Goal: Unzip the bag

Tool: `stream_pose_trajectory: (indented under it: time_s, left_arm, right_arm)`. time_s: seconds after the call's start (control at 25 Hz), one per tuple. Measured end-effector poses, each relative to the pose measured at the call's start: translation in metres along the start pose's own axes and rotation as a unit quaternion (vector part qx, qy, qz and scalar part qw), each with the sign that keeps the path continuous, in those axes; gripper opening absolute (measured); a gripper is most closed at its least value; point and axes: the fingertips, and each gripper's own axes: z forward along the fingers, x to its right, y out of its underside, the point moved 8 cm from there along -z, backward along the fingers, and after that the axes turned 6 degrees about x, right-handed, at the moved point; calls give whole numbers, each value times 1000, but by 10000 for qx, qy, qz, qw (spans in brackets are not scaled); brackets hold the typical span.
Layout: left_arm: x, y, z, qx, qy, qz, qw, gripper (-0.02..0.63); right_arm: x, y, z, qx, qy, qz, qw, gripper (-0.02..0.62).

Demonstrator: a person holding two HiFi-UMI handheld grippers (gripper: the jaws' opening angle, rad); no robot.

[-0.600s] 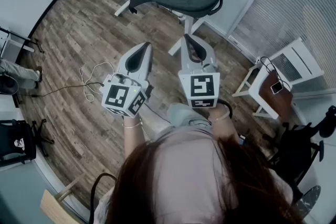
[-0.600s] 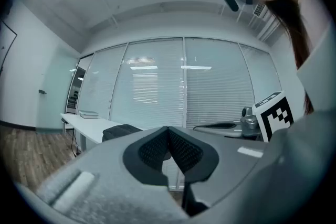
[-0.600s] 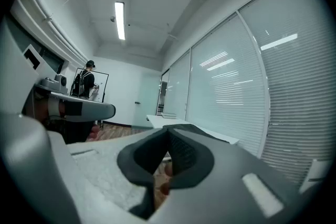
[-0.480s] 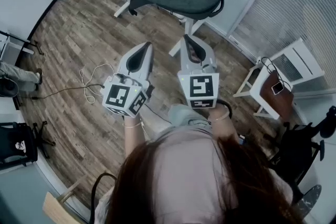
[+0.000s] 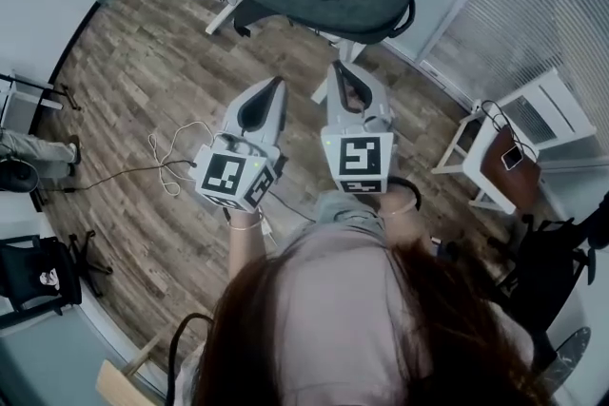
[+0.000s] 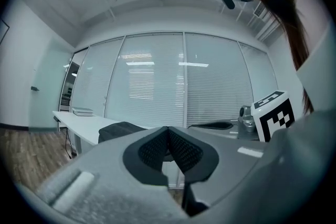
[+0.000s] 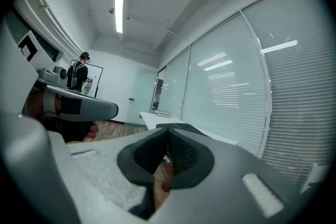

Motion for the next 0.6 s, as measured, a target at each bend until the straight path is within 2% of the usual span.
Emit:
stream_pose_trajectory:
  time_s: [0.6]
  left_arm:
    - [-40, 14, 26, -69, 129, -93, 9998, 9]
  right_arm:
    - [-7, 26, 36, -532, 194, -264, 9980, 21]
